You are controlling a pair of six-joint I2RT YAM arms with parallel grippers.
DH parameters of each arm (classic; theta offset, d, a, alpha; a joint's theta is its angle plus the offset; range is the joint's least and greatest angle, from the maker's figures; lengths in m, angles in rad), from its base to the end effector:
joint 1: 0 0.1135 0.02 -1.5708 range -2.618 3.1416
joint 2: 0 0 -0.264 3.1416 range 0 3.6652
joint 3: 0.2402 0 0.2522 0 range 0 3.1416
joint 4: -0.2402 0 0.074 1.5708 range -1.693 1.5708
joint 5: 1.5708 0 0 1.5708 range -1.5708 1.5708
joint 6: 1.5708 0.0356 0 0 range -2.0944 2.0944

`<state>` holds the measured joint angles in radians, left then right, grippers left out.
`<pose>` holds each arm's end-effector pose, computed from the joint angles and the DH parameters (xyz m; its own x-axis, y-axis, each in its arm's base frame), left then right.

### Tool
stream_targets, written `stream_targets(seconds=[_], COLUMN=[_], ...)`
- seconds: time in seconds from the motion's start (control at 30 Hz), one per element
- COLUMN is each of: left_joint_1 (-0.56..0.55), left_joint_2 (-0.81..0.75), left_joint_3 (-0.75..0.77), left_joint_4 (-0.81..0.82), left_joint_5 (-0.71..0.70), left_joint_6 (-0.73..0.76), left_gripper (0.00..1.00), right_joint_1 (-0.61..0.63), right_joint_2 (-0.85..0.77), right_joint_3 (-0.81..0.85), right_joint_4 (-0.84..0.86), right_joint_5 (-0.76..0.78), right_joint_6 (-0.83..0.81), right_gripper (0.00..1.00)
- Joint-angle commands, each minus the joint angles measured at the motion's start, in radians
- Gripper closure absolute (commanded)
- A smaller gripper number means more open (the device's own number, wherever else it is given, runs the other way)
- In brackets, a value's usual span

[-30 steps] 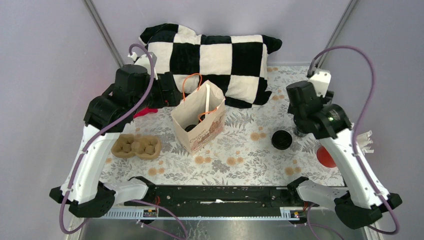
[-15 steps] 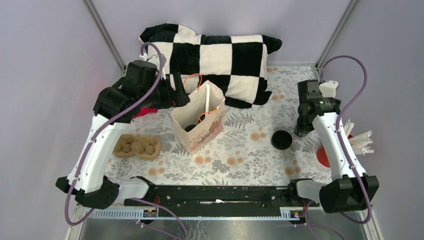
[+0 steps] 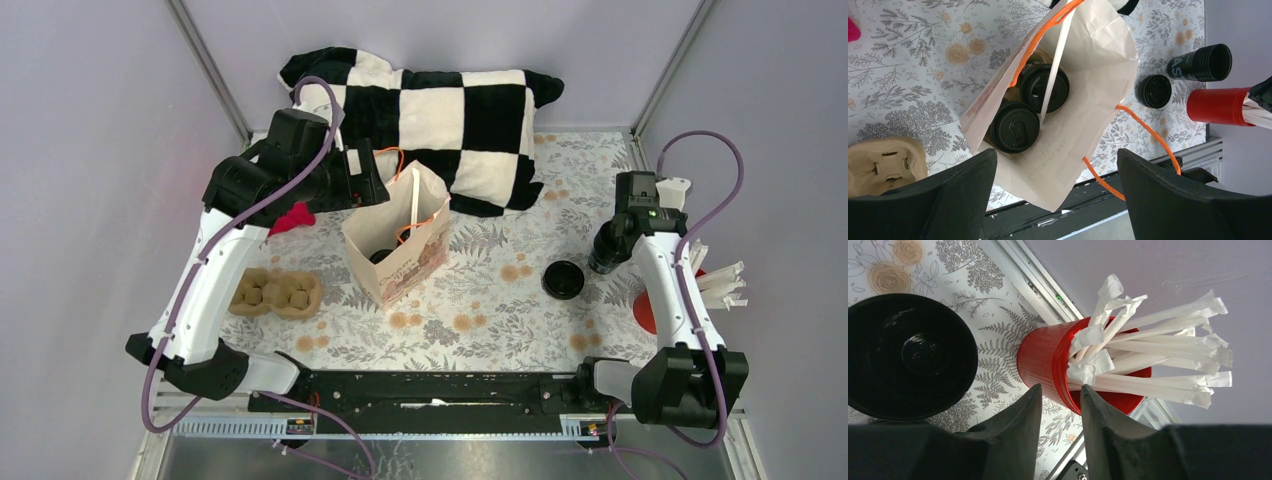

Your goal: Pack the takeout coffee

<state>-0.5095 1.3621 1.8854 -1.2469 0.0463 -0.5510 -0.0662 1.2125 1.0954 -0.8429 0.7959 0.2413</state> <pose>0.1996 -0.1134 0.4736 -0.7634 -0.1726 -0.6225 0.1383 0.8976 -0.4185 0.2322 -0.0409 0.3107 -0.6849 0.2130 -0.6968 0.6373 0.6386 -0.4313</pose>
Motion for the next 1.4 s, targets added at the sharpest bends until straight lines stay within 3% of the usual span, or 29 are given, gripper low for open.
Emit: stream_targets(seconds=[0.0, 0.8, 1.37], left_joint_1=[0.005, 0.012, 0.017], left_joint_2=[0.006, 0.023, 0.015], left_joint_3=[0.05, 0.043, 0.026], left_joint_4=[-0.009, -0.011, -0.005], left_joint_5=[0.011, 0.009, 0.011], left_joint_6=[-0.013, -0.001, 0.001], left_gripper=[0.07, 0.07, 0.07], right_joint_1=[-0.009, -0.04, -0.047], right_joint_2=[-0.034, -0.009, -0.035], right_joint_3=[-0.029, -0.059, -0.045], right_joint_4=[0.038, 0.159, 0.154], right_joint_5=[-0.036, 0.008, 0.035], right_joint_6=[0.005, -0.074, -0.109], right_gripper=[0.61, 0.51, 0.36])
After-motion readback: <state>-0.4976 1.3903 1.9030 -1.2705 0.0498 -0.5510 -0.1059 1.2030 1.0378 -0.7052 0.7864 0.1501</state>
